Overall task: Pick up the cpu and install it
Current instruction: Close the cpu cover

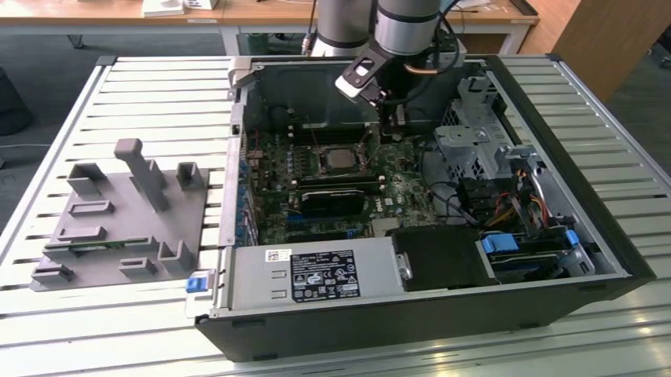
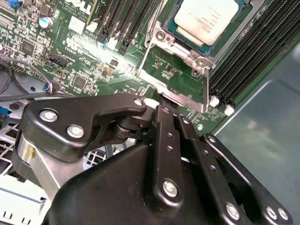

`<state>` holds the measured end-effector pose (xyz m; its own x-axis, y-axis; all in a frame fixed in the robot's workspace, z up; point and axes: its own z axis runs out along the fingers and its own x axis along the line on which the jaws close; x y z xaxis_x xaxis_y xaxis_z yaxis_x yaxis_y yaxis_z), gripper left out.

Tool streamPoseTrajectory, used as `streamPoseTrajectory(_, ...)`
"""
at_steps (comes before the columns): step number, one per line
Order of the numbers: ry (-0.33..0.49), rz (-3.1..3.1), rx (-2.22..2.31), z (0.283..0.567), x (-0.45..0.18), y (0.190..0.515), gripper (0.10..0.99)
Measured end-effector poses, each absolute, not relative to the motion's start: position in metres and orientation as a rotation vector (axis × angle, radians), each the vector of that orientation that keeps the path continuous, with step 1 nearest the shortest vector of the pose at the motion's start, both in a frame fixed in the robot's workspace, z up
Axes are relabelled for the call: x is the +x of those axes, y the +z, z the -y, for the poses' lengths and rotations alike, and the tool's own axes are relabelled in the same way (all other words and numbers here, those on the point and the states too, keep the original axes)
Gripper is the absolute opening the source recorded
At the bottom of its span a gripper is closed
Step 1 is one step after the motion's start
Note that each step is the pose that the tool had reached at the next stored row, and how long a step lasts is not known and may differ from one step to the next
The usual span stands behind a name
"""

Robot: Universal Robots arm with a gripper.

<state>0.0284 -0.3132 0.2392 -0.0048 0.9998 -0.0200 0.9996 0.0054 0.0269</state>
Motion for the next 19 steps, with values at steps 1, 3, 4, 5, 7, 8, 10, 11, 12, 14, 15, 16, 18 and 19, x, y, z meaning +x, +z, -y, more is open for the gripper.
streamPoseTrajectory(1,0.008,-2.204,2.192,0.313,0.028,0.239,0.106)
streamPoseTrajectory(3,0.008,-2.204,2.192,0.313,0.027,0.239,0.106)
streamPoseTrajectory(4,0.008,-2.204,2.193,0.313,0.026,0.239,0.106)
streamPoseTrajectory(5,0.008,-2.204,2.193,0.313,0.025,0.240,0.106)
streamPoseTrajectory(7,0.008,-2.204,2.193,0.313,0.025,0.240,0.106)
streamPoseTrajectory(8,0.008,-2.204,2.193,0.313,0.025,0.241,0.106)
streamPoseTrajectory(10,0.008,-2.204,2.193,0.313,0.024,0.243,0.106)
streamPoseTrajectory(11,0.008,-2.204,2.193,0.313,0.024,0.244,0.106)
streamPoseTrajectory(12,0.008,-2.204,2.193,0.313,0.024,0.245,0.106)
streamPoseTrajectory(14,0.008,-2.204,2.193,0.313,0.022,0.245,0.106)
streamPoseTrajectory(15,0.009,-2.204,2.192,0.313,0.021,0.245,0.106)
streamPoseTrajectory(16,0.009,-2.204,2.192,0.313,0.020,0.245,0.106)
streamPoseTrajectory(18,0.009,-2.203,2.192,0.313,0.017,0.245,0.106)
streamPoseTrajectory(19,0.009,-2.203,2.192,0.313,0.015,0.245,0.106)
